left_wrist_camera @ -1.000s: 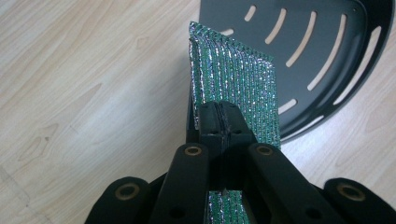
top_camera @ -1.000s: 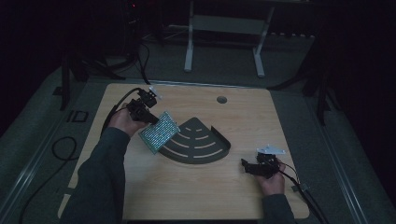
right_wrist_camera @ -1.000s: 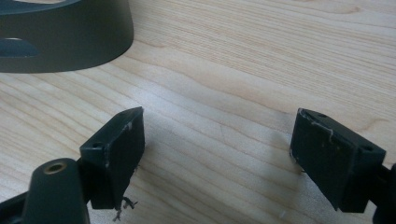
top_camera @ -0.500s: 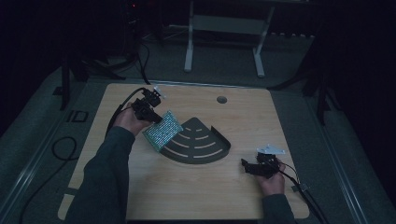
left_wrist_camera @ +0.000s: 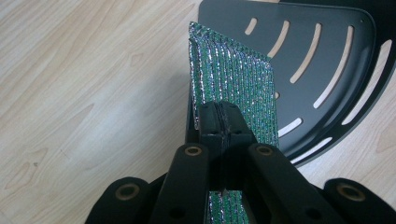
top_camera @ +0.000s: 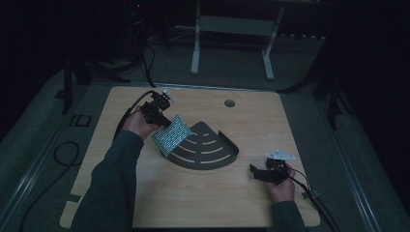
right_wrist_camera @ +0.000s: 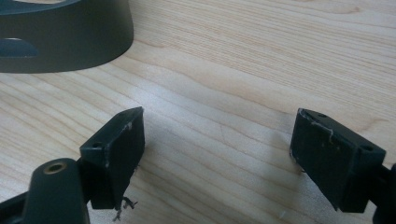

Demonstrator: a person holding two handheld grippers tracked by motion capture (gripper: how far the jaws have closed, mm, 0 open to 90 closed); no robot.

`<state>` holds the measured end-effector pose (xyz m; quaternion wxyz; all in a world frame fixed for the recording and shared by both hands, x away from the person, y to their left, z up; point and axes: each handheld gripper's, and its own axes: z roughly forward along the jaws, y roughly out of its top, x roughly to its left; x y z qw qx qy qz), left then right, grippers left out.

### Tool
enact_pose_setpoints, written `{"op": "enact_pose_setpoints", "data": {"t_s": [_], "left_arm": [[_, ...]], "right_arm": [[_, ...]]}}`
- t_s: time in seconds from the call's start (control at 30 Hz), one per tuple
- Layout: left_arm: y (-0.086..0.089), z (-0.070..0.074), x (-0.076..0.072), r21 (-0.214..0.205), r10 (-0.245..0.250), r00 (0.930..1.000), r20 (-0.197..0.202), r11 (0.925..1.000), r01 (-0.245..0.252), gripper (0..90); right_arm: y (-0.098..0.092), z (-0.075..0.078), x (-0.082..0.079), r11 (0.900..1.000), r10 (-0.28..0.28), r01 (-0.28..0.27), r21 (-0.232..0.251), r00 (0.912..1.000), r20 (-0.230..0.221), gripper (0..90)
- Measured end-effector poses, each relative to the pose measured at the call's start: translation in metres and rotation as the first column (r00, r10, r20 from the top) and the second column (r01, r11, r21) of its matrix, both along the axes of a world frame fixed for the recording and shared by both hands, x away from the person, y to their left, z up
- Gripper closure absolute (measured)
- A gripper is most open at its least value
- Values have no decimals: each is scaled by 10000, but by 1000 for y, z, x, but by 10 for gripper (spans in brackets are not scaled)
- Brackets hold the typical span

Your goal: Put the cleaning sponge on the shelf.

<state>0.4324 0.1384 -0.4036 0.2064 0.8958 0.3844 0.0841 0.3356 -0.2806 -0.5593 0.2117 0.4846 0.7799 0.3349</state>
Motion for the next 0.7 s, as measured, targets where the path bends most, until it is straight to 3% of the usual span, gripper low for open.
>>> {"op": "enact_pose_setpoints", "data": {"t_s": [0.27,0.7], "left_arm": [[-1,-3,2,-14,-42,10000,-77,10000,42,900],[-13,1,7,43,-216,9996,192,9998,215,900]], "right_arm": [[0,0,0,10000,-7,7,-1,10000,-8,175],[0,0,0,10000,9,-9,-4,10000,1,175]]}}
